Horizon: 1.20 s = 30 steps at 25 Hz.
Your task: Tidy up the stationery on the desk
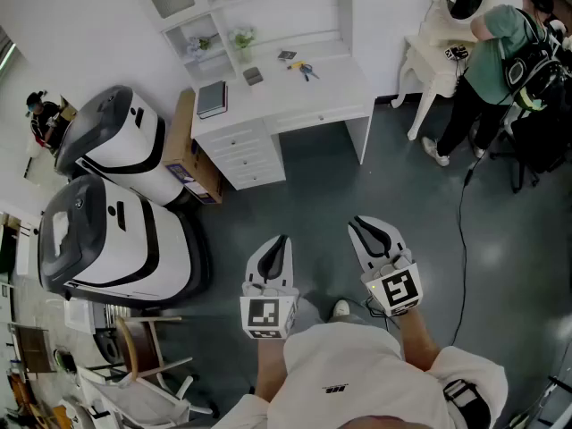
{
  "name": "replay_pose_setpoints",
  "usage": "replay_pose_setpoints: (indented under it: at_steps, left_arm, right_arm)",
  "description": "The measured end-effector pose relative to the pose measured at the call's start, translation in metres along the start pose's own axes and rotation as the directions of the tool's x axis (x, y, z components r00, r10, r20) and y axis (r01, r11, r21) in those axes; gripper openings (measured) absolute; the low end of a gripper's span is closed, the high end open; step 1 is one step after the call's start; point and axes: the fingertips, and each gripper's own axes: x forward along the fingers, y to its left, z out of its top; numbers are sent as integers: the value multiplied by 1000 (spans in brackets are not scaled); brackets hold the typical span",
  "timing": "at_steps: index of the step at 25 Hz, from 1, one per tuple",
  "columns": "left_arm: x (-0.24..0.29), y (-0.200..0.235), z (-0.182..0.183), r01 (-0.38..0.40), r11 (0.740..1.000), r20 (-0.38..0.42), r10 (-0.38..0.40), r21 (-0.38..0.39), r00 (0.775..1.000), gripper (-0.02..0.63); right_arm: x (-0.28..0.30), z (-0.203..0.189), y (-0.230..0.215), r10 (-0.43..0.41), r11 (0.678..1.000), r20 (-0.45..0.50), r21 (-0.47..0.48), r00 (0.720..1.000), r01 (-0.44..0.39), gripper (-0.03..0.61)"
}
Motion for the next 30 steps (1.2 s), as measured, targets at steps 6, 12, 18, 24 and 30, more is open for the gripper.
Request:
replay_pose_setpoints:
  at_steps: [6, 12, 18, 24, 30]
  left_arm:
    - [12, -6, -11, -7, 1000, -16, 6, -13, 1000, 0]
    - [39, 5, -11, -6, 1000, -10, 6, -21, 1000, 0]
    - [80, 26, -10, 7, 1000, -12, -7, -30, 1000, 0]
    - [128, 61, -7, 19, 999, -17, -20, -27, 1000, 0]
    - [175, 98, -7, 44, 999, -29, -45, -31, 999, 0]
  right_arm:
    - [5, -10, -10, 3, 1000, 19, 31, 1000, -4, 40]
    - [27, -19, -27, -7, 1000, -10, 22, 1000, 7, 57]
    - [67, -24, -47, -6, 999, -23, 31, 1000, 7, 55]
    - [119, -28, -70, -15, 999, -35, 43, 999, 17, 55]
    - [172, -29, -88, -24, 999, -53, 36, 998, 26, 48]
